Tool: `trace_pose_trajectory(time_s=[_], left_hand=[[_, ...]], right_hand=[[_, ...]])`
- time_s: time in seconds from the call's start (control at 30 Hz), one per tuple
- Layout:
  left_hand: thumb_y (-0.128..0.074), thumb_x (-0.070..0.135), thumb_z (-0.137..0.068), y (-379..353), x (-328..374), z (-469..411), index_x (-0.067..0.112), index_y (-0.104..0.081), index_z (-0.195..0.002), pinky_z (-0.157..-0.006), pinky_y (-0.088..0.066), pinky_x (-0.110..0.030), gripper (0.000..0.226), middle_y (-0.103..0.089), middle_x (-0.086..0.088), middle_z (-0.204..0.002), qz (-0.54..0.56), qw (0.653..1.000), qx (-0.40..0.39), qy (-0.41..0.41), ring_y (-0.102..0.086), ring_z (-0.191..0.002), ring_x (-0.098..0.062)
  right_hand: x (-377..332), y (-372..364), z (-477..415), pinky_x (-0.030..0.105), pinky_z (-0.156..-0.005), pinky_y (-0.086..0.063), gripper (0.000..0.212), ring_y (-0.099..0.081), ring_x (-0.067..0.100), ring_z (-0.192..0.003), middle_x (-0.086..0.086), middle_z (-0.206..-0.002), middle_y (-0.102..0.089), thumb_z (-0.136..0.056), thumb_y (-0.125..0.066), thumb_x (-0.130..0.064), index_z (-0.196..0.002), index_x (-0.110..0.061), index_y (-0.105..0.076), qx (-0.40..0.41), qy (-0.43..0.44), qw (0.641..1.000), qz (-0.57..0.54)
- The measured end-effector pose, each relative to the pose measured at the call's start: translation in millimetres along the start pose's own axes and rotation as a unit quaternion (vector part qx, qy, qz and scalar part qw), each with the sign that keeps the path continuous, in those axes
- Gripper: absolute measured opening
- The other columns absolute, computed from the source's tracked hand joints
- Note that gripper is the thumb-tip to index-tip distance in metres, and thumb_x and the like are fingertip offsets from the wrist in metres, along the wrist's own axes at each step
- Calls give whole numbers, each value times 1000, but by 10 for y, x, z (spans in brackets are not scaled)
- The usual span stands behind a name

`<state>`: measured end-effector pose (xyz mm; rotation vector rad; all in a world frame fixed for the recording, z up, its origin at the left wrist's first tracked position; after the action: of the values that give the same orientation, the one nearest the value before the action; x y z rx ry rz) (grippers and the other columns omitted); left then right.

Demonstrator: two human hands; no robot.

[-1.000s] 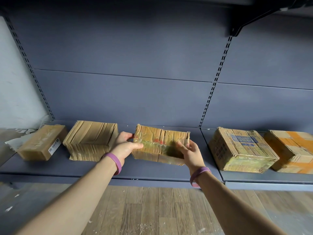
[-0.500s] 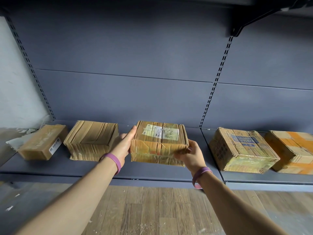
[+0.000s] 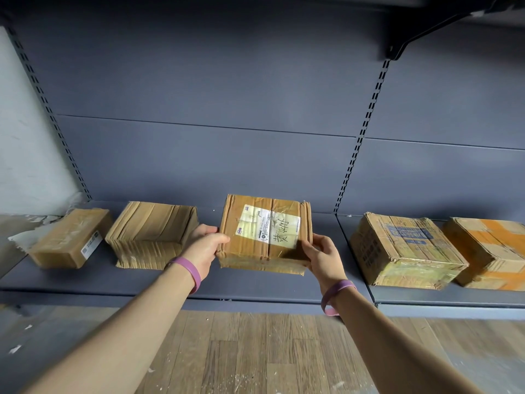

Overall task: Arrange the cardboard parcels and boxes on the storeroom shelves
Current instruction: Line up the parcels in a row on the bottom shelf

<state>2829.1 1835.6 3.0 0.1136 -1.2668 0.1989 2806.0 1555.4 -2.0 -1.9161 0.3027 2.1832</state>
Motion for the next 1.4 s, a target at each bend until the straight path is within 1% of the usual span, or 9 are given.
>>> trace_pose_trajectory(time_s=[0.33,0.53,0.63,0.77,0.97,1.1,1.2,1.3,1.4], left_hand=[[-63,-12,-87,-21,5,3,4,-56,-105,-76,-51,-33,26,-63,-12,-101,-2,1000,-1,-9,-61,-104,-30],[-52,64,-93,-122,-4,16,24,-56,-122,-93,-46,-41,50,-64,-5,-120,15,997,-52,56,-58,-115,-23],[-34,76,-92,-132,-3,2,19,-55,-119,-94,-39,-41,66,-63,-5,-106,11,996,-47,79,-54,-111,-25],[-30,85,-85,-102,-99,-36,11,-48,-140,-113,-31,-52,94,-54,-17,-142,-38,991,-43,121,-44,-136,-37],[-56,50,-96,-97,-279,-95,19,-49,-138,-97,-44,-42,53,-62,-7,-123,-84,990,-62,100,-55,-119,-27],[-62,31,-94,-78,-230,-170,13,-59,-107,-80,-50,-36,22,-65,-11,-120,-100,993,-35,52,-60,-113,-28],[-63,10,-94,-52,-153,-167,10,-52,-80,-97,-52,-43,17,-61,-11,-96,-96,995,-12,11,-60,-105,-32],[-66,-1,-90,-80,-191,-177,2,-60,-103,-105,-48,-47,14,-67,-16,-111,-117,992,-37,2,-62,-111,-33],[-66,-12,-85,-105,-231,-176,13,-46,-136,-100,-50,-43,60,-63,-12,-124,-127,991,-46,-18,-60,-111,-26]], right_hand=[[-4,50,16,32,-80,-55,14,-64,15,-87,0,-103,-63,-97,-58,-5,-109,-11,-55,4,4,999,32],[-36,54,60,26,-59,-57,34,-63,12,-86,1,-106,-61,-88,-51,18,-113,-6,-53,-11,2,1000,26],[-56,71,66,28,-58,-54,44,-64,14,-93,2,-111,-61,-84,-50,23,-112,-11,-53,-9,16,999,35],[-90,63,73,22,-55,-55,66,-64,8,-93,4,-111,-60,-83,-46,26,-124,-25,-54,-28,40,998,40],[-19,-82,62,25,-75,-54,65,-62,9,-88,2,-103,-62,-77,-76,11,-132,-11,-50,-92,11,995,39],[63,-106,45,22,-73,-45,63,-61,5,-95,2,-111,-65,-84,-75,-46,-127,-9,-48,-58,-24,998,11],[15,-33,-1,26,-70,-42,85,-61,8,-84,5,-102,-69,-67,-59,-75,-111,-2,-61,-22,1,998,56],[-21,71,-59,35,-72,-50,64,-58,17,-73,14,-85,-65,-79,-67,-55,-98,6,-61,5,48,997,68],[50,54,-67,28,-79,-54,54,-63,23,-98,16,-114,-62,-95,-62,-5,-142,-14,-36,-11,25,999,22]])
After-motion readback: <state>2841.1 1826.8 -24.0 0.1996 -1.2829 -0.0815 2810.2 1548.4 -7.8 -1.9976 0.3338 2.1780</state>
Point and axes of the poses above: each hand's wrist, its own z-axis away from the middle knuckle, its own y-axis out of the back of the hand, x = y × z, the point moved 10 cm from there along -z, towards the middle knuckle
